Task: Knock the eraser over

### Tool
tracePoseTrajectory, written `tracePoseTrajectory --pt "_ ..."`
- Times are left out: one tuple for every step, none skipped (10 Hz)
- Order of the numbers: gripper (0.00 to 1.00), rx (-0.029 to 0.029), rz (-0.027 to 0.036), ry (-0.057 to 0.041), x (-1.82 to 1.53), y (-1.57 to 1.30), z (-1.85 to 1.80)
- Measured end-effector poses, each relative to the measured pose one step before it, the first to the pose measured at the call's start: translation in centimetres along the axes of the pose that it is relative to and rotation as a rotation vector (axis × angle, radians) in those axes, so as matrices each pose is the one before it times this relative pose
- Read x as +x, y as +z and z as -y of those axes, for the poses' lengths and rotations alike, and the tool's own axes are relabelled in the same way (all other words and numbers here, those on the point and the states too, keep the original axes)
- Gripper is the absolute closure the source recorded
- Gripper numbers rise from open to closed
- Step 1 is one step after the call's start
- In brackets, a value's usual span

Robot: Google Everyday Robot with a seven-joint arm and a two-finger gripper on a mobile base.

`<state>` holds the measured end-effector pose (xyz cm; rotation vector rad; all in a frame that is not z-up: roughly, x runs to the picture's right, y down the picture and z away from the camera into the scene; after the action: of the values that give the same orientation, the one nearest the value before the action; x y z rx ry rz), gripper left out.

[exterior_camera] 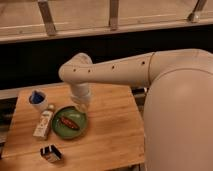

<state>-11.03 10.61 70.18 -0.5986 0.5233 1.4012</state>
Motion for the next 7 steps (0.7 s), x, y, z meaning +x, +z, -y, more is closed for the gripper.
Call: tracePoseTrajectory --pt "0.99 -0.00621 -0.00943 -0.03148 0.817 0.258 -0.939" --pt "1.00 -0.01464 -0.00673 -0.01952 0.881 0.223 -0.771" --pt "1.00 -0.02048 -0.01482 -0.02279 1.499 0.426 -0.953" --pt "1.00 -0.02497 -0.02058 -0.01907 1.792 0.686 -0.959" --pt "1.00 -0.01959 -0.01407 -0.00531 1.264 0.604 -0.282" --pt "1.00 -0.00962 -0.01383 0.00019 1.024 0.438 0.119" --pt "1.00 -0.01543 -0.01232 0.00245 1.008 0.463 0.074"
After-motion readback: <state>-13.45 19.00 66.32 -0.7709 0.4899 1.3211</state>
